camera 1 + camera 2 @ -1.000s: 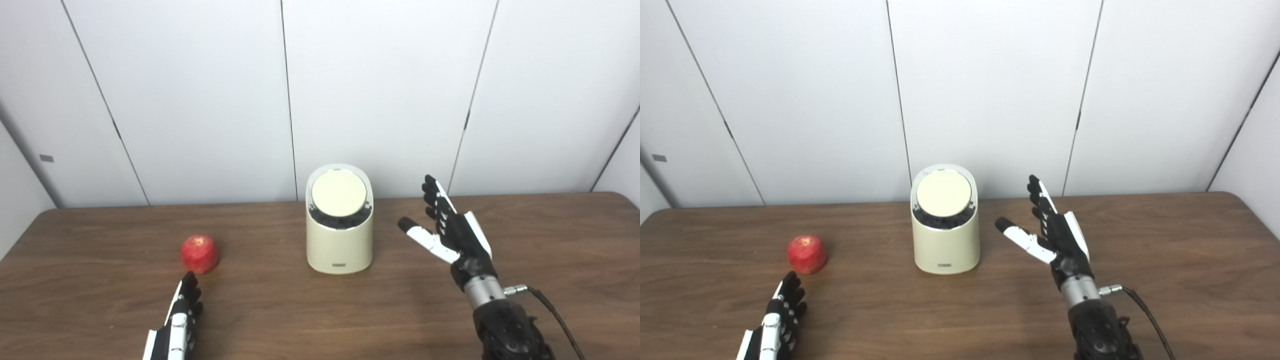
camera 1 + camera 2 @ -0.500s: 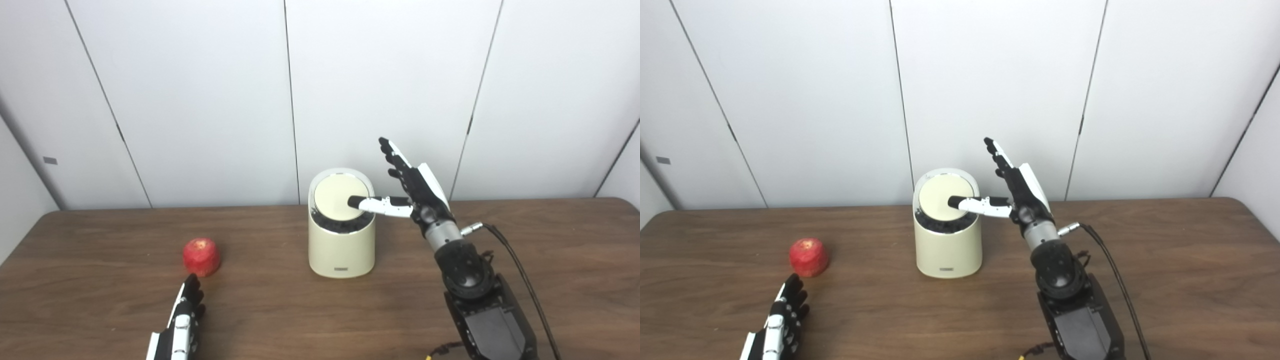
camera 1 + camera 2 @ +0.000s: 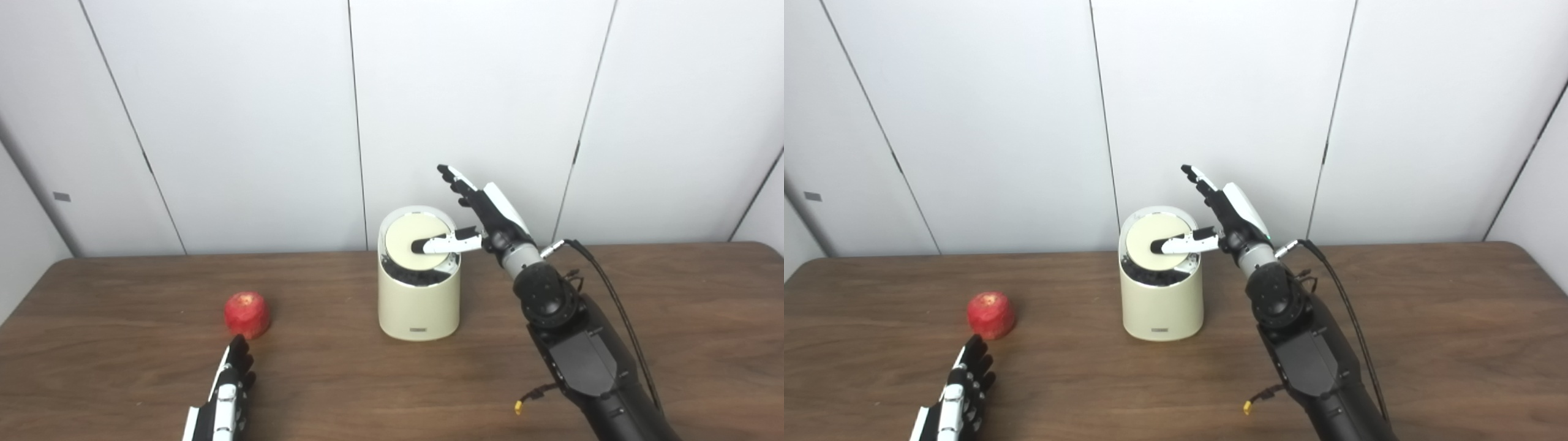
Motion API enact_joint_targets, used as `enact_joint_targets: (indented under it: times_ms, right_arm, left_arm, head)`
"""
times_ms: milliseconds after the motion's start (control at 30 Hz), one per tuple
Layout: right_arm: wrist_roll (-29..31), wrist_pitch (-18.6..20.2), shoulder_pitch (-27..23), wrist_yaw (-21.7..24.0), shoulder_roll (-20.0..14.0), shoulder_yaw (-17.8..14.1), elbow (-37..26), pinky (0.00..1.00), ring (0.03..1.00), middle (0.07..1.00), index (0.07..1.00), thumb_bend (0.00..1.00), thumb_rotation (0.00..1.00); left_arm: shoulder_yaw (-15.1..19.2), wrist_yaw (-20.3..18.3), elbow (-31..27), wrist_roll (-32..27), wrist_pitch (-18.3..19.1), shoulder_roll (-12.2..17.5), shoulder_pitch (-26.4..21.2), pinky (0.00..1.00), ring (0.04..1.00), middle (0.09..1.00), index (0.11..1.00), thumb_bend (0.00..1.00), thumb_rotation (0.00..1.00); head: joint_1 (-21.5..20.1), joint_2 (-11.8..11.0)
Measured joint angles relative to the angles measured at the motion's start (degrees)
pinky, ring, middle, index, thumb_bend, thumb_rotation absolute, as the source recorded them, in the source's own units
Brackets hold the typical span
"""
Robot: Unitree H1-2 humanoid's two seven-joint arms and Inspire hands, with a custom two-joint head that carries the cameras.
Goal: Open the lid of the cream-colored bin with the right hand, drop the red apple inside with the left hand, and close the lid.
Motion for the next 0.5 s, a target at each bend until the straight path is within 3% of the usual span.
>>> enact_joint_targets:
  times_ms: [500]
  right_arm:
    - [-3.7,0.4,-1.1,0.8,-1.3,2.5,-0.1,0.84,0.916,0.925,0.932,0.93,0.21]
  left_arm:
    - [0.0,0.1,-0.2,-0.4,0.2,-0.3,0.1,1.00,1.000,1.000,1.000,0.48,0.94]
  head:
    - [-0.1,1.5]
